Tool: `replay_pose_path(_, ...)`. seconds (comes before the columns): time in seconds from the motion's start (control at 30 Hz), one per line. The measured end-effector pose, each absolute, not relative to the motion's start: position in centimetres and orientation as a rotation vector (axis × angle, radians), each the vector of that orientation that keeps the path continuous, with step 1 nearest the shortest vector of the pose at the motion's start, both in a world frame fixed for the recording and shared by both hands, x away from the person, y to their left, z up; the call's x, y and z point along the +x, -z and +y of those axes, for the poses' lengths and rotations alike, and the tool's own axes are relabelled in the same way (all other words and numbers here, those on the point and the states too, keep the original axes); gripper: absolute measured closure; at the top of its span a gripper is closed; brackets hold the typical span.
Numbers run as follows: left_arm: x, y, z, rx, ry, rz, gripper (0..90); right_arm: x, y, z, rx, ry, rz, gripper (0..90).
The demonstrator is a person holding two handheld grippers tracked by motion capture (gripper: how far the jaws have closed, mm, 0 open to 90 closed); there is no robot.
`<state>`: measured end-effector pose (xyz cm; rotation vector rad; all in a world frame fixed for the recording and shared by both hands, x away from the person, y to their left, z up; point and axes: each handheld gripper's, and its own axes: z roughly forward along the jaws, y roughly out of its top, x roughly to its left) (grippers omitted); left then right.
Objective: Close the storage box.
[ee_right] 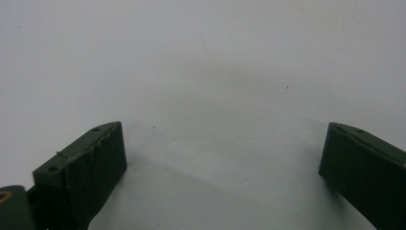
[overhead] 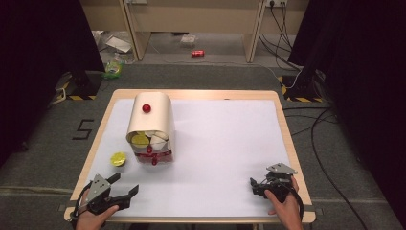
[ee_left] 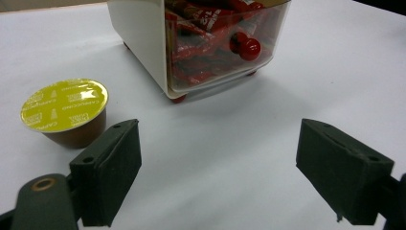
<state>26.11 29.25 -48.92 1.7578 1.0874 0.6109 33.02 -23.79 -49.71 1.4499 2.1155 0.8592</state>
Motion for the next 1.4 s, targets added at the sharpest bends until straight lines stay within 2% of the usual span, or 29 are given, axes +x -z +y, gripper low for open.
replay_pose_path(1.4,23.6,51.5,30.8,1.768,-0.608,1.126,15.2,33.0,49.7,-23.8,1.452,-0.858,2.113,2.4)
